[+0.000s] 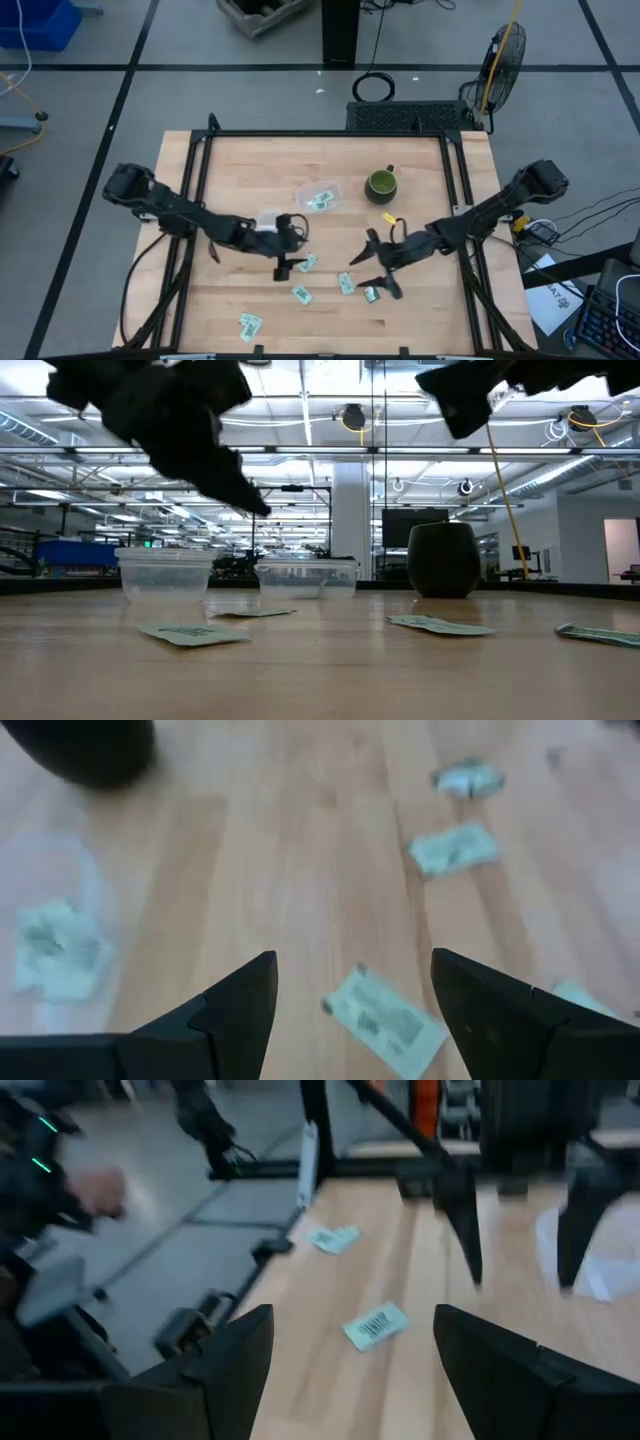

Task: Pick and place Stevia / Truvia into bins
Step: Put the stevia packet into the round container

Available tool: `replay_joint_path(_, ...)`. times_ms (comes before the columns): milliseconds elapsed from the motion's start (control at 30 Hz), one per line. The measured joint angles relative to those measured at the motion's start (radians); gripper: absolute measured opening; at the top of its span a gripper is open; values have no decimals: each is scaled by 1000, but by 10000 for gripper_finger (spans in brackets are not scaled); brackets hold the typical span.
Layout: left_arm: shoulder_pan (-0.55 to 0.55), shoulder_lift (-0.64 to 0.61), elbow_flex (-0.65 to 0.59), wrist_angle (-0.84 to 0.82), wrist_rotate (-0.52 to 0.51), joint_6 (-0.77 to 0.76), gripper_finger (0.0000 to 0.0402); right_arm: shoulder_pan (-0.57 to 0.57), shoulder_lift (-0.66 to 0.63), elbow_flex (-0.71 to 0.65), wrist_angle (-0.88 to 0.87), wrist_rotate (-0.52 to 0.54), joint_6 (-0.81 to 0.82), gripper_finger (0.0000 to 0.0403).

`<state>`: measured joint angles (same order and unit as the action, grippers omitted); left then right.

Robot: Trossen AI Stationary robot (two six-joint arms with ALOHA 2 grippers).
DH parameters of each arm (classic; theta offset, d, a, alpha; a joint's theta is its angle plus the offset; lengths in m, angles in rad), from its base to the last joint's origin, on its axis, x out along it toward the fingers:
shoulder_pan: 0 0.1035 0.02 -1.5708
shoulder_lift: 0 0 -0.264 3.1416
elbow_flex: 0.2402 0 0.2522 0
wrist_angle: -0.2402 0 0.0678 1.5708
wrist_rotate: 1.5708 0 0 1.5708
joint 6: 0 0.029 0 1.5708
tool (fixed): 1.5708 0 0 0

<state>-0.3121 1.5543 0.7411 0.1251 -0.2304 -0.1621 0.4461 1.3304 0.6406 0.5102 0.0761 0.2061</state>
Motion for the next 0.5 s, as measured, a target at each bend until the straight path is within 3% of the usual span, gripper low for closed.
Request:
replay_joint_path(300,32,155,8,31,40,4,271,33,-161,-234,283,56,36,267)
replay_joint_path(500,29,262,76,5,48,23,271,34,-182,-288,318,84,70,267)
